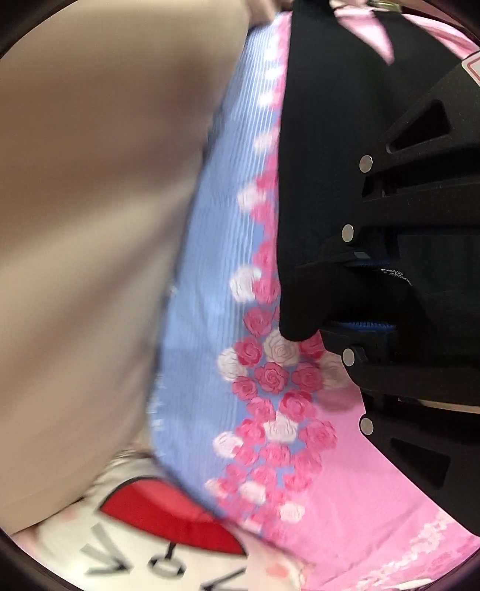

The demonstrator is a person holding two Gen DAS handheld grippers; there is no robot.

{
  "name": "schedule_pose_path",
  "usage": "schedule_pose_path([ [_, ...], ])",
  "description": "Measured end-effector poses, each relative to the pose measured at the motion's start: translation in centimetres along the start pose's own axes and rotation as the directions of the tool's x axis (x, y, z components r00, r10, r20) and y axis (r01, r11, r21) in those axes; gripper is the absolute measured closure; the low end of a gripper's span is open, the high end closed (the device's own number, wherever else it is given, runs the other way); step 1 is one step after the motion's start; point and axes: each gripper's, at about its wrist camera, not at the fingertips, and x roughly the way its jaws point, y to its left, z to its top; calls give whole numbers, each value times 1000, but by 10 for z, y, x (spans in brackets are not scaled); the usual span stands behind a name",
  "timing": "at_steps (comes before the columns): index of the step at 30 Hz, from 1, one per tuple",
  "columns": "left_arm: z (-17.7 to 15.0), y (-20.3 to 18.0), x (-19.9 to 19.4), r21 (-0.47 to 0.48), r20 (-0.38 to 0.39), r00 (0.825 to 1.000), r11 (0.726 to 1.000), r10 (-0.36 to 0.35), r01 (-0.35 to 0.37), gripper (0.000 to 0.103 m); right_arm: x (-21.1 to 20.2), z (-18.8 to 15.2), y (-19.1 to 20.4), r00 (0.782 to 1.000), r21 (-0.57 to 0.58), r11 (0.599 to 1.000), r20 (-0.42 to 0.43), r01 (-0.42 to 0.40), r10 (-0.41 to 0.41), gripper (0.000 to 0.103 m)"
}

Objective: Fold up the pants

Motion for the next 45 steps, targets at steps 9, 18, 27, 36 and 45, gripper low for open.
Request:
schedule_pose_path([
  [9, -134, -2, -145, 149, 150, 987, 988, -64, 41, 84, -181, -105, 2, 994, -62, 997, 88, -54, 59, 86],
  [18, -250, 61, -79, 83, -87, 994, 995, 71, -64, 70, -165, -254, -11, 985, -58, 998, -173, 7, -17, 81],
  [27, -234, 80, -173, 103, 135, 950, 950, 280, -295, 42, -219, -255, -49, 995, 54, 995, -65, 85, -81, 28],
  [36, -192, 7, -183, 74, 274, 926, 954, 260, -290, 32, -173, -220, -70, 989, 269, 963, -144, 16, 24, 24],
  [45, -212, -163, -52, 401, 119, 984, 900, 133, -170, 32, -202, -144, 6, 990, -137, 982, 79, 131, -121, 94],
])
